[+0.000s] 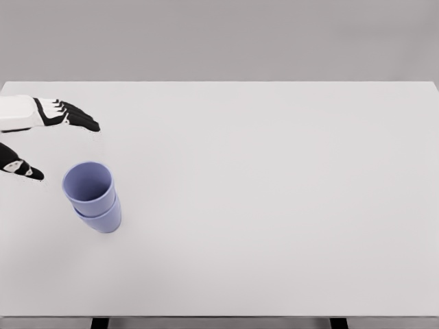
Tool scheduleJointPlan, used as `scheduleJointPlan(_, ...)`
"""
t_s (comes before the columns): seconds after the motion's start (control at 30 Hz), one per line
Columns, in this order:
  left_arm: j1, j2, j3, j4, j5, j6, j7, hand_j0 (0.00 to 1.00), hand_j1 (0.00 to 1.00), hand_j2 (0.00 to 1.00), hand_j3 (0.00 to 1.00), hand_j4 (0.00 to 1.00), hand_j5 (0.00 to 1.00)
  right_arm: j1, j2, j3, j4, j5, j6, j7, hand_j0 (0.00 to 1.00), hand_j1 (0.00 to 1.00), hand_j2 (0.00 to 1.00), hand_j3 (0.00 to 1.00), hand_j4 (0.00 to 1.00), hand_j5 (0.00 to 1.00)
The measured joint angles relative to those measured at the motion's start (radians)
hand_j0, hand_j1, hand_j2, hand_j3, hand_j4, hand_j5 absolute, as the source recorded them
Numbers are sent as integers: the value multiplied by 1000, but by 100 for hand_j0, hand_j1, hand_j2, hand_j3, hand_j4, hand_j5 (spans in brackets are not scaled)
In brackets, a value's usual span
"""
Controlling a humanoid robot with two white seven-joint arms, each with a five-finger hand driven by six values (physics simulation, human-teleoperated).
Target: Place the right cup on the left cup with left arm
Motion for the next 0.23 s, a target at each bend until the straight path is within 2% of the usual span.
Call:
scheduleJointPlan(0.03, -41, -2, 19, -10, 30, 2, 0, 100, 100, 100, 100, 100, 100, 0, 0, 0, 0, 0, 0, 0, 100, 100, 100, 100, 100, 100)
scheduleJointPlan(0.07, -56, -25, 32, -18, 54, 2, 0, 100, 100, 100, 100, 100, 100, 0, 0, 0, 0, 0, 0, 0, 100, 100, 100, 100, 100, 100)
scheduleJointPlan(0.23, -105, -280, 35, -33, 94, 2, 0, 100, 100, 100, 100, 100, 100, 0, 0, 0, 0, 0, 0, 0, 100, 100, 100, 100, 100, 100)
